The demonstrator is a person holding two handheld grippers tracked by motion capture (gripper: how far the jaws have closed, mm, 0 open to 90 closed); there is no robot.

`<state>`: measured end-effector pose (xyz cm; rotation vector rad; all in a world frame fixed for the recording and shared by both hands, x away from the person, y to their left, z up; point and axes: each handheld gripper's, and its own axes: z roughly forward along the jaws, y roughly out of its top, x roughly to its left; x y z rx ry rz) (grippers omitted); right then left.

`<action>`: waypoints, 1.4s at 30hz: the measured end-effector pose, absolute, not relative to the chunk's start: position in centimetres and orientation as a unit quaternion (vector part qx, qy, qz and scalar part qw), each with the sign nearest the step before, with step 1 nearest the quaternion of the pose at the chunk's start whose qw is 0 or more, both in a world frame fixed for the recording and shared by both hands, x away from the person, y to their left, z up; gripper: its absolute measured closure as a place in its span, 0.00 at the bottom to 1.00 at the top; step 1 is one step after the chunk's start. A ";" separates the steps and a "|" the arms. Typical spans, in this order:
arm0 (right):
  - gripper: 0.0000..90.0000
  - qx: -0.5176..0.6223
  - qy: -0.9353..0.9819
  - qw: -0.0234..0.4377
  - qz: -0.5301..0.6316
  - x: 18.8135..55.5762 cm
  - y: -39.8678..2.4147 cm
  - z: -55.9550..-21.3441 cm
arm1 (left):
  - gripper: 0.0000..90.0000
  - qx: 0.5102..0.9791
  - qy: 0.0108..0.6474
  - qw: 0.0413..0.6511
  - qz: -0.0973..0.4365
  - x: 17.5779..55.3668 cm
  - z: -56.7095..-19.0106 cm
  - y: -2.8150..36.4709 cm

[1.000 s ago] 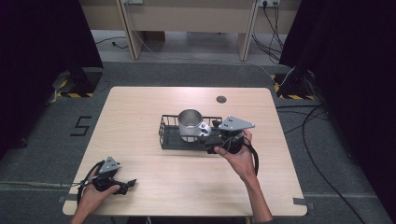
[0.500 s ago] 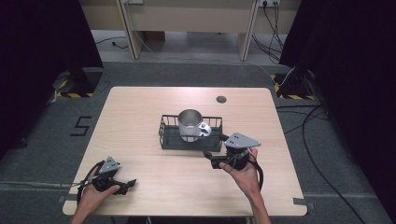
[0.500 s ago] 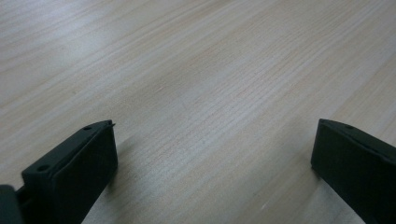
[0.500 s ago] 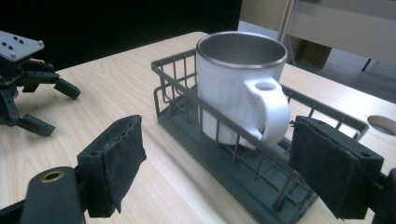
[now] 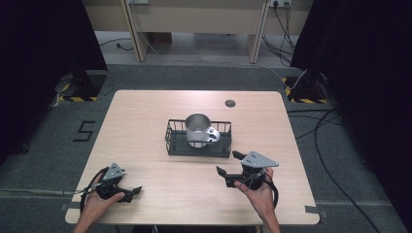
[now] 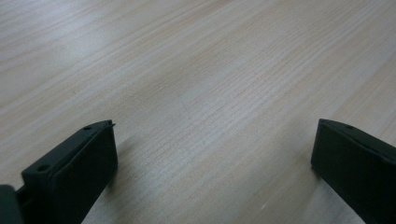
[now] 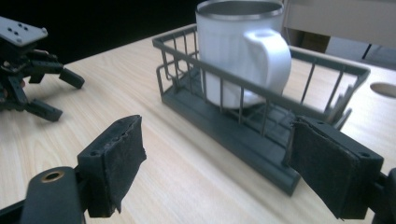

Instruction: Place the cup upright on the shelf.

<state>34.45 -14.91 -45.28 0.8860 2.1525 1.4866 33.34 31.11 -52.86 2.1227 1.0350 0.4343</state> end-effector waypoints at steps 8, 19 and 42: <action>0.20 0.324 0.763 0.183 0.528 33.8 -15.3 -45.9 | 0.00 0.824 0.402 0.362 0.168 33.3 -52.9 31.1; 0.17 0.333 0.764 0.185 0.521 32.7 -16.0 -46.7 | 0.00 0.824 0.401 0.362 0.168 33.3 -52.9 31.1; 0.17 0.349 0.766 0.196 0.503 30.5 -17.4 -47.8 | 0.00 0.825 0.401 0.362 0.168 33.3 -52.9 31.1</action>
